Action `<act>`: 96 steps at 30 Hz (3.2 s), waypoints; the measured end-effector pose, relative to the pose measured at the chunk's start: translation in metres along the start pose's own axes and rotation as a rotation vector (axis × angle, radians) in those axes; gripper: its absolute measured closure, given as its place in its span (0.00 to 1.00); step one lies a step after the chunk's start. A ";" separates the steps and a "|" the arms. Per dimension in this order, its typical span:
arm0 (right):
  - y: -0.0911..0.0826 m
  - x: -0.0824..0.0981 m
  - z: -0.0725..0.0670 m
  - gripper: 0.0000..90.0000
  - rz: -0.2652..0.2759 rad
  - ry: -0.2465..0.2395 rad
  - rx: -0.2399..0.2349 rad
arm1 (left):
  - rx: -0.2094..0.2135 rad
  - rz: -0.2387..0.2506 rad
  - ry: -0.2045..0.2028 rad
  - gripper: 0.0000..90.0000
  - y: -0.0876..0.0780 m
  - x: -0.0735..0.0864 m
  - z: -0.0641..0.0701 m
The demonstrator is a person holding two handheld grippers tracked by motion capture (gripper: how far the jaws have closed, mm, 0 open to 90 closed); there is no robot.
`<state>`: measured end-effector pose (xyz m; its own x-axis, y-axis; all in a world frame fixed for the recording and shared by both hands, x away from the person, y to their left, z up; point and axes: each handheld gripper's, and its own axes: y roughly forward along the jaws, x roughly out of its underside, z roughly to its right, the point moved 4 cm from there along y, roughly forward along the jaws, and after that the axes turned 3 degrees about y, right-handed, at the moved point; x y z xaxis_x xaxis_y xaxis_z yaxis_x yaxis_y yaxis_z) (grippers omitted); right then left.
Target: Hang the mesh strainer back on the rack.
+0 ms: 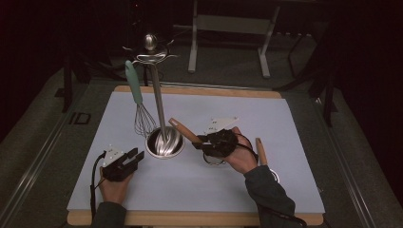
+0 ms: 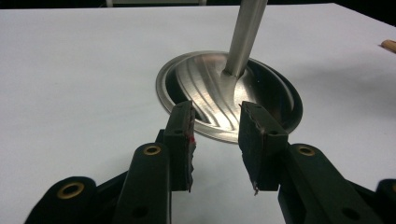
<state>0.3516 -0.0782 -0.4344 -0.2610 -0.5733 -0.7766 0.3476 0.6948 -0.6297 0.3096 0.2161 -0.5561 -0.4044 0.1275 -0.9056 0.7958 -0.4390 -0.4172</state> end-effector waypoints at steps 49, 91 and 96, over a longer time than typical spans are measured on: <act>-0.042 -0.066 -0.014 0.78 0.178 -0.134 0.016 | 0.002 0.002 -0.002 0.74 0.000 0.000 0.000; -0.064 -0.101 -0.015 0.78 0.276 -0.186 0.047 | 0.002 0.001 0.002 0.74 0.000 0.000 0.000; -0.070 -0.107 -0.015 0.78 0.285 -0.196 0.061 | 0.002 0.000 0.002 0.74 0.000 0.000 0.000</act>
<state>0.3417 -0.0587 -0.3079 0.0305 -0.4369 -0.8990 0.4363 0.8150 -0.3813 0.3095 0.2161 -0.5561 -0.4032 0.1296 -0.9059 0.7950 -0.4407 -0.4169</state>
